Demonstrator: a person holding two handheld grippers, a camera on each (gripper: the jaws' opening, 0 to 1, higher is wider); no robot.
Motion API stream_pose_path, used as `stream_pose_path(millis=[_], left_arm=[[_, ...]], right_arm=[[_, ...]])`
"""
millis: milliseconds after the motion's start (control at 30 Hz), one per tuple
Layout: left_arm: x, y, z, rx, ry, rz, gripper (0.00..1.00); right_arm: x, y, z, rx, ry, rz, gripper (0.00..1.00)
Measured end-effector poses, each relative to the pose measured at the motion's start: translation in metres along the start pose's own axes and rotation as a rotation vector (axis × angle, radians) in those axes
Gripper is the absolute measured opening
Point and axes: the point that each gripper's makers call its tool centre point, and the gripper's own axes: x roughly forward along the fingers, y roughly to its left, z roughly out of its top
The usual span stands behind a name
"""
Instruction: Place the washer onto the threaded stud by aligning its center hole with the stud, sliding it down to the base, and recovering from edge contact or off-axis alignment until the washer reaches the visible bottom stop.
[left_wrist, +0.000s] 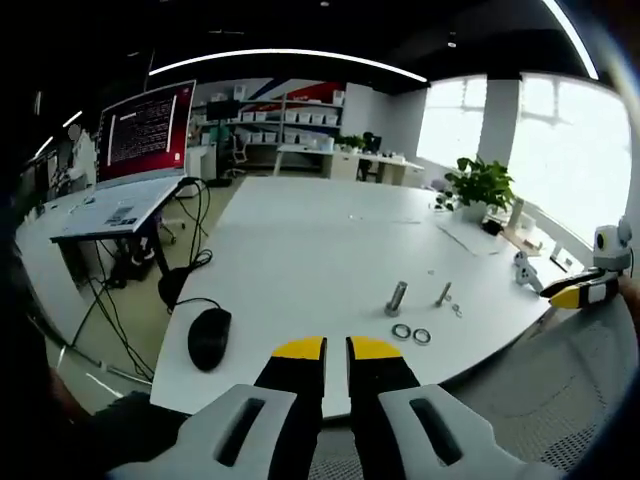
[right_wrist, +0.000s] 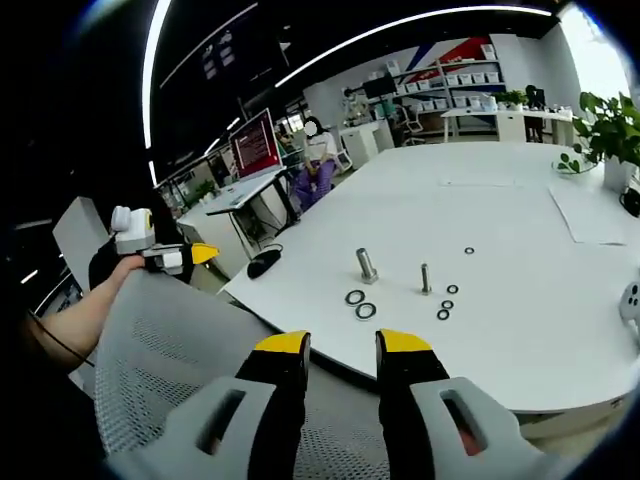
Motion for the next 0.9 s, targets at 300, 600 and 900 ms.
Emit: stream_pose_path(millis=[300, 600, 900], left_arm=[[0.0, 0.0001, -0.0001, 0.001, 0.001, 0.0, 0.05], [-0.0001, 0.0, -0.0002, 0.001, 0.002, 0.001, 0.05], [0.0, 0.0002, -0.0007, 0.002, 0.006, 0.002, 0.05]], right_arm=[[-0.0005, 0.0001, 0.0006, 0.003, -0.006, -0.001, 0.29], [-0.0005, 0.0006, 0.0006, 0.001, -0.005, 0.002, 0.29], [-0.0007, 0.0009, 0.0005, 0.0, -0.004, 0.004, 0.29]])
